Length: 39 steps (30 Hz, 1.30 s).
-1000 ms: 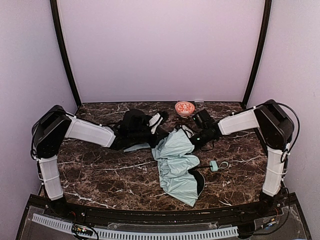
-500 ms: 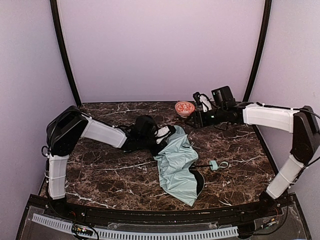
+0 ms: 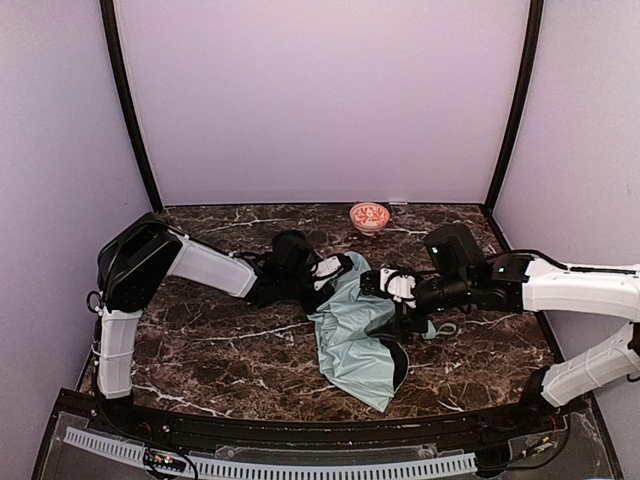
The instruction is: Put away the umbrella
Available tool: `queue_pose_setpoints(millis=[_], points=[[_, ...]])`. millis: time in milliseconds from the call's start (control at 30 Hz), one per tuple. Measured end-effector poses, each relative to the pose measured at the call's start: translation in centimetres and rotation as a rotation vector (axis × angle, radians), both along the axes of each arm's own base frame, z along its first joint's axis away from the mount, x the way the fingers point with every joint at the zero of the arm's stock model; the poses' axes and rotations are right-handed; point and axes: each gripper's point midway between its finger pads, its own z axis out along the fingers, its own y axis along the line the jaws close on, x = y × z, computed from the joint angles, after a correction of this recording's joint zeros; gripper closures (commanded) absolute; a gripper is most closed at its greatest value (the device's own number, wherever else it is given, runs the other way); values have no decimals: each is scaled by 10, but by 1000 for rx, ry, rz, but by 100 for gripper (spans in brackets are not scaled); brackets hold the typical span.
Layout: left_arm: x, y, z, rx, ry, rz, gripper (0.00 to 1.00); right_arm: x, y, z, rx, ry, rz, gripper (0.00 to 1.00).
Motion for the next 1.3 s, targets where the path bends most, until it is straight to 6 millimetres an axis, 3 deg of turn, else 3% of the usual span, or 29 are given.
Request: queue_pose_setpoints(millis=[333,500,567,633,733,833,1000,1067,1233,1300], points=[[-2,-2,0,-10,12,-16,100,32,23,-71,-241,-3,65,10],[-1,-3,2,-21,26,-26,100,38,25,-107,-333,49,68,25],[5,-3,6,-31,35,-18,87,41,27,-115,-354,70,57,34],[14,-3,13,-49,42,-4,67,44,29,-120,-366,91,41,44],[31,-1,29,-90,31,20,40,44,28,-128,-386,129,20,49],[41,6,42,-113,21,40,29,42,26,-132,-395,153,5,57],[50,19,78,-142,-39,75,25,41,25,-134,-406,196,-26,62],[45,25,112,-178,-91,76,25,44,27,-132,-410,224,-38,63],[5,51,176,-266,-233,12,44,53,31,-130,-415,344,-92,67],[-15,58,190,-296,-273,-41,48,55,32,-130,-409,387,-115,67]])
